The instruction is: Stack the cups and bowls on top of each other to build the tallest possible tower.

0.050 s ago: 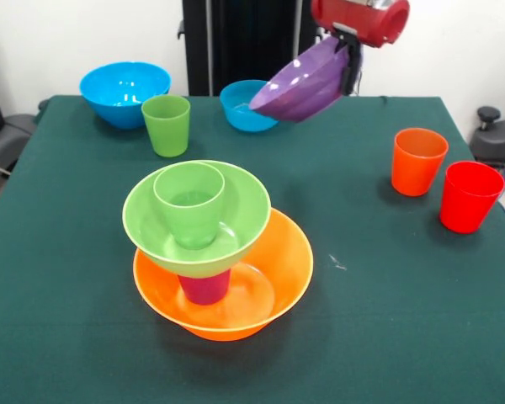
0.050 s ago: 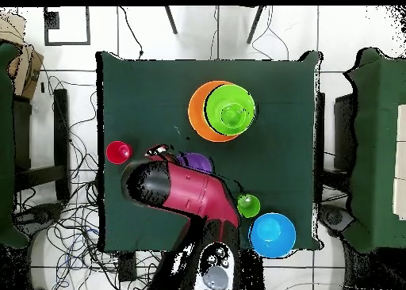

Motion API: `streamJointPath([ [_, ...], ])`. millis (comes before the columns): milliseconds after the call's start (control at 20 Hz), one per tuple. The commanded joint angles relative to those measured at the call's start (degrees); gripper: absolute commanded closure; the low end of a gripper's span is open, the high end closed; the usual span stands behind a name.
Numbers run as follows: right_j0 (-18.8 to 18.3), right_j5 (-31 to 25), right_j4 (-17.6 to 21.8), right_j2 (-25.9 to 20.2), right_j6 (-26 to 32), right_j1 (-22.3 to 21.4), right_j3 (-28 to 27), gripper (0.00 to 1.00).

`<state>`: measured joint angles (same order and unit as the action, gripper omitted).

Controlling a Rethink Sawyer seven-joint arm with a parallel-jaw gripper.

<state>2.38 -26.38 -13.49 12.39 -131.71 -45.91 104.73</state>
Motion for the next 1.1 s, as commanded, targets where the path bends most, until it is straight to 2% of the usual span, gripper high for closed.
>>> streamJointPath([
  [50, -1.0, -14.6, 5.7, -0.9, 1.3, 1.0, -15.1, 1.00],
  [250, 1.3, -22.2, 8.3, 3.5, -1.9, 4.6, -23.0, 1.00],
  [550, 7.9, -37.1, 14.9, 16.5, -8.9, 14.9, -39.4, 1.00],
  [850, 7.3, -33.5, 16.9, 19.5, -7.9, 19.4, -42.1, 1.00],
  [1100, 7.2, -28.3, 16.2, 19.9, -7.8, 20.1, -39.8, 1.00],
])
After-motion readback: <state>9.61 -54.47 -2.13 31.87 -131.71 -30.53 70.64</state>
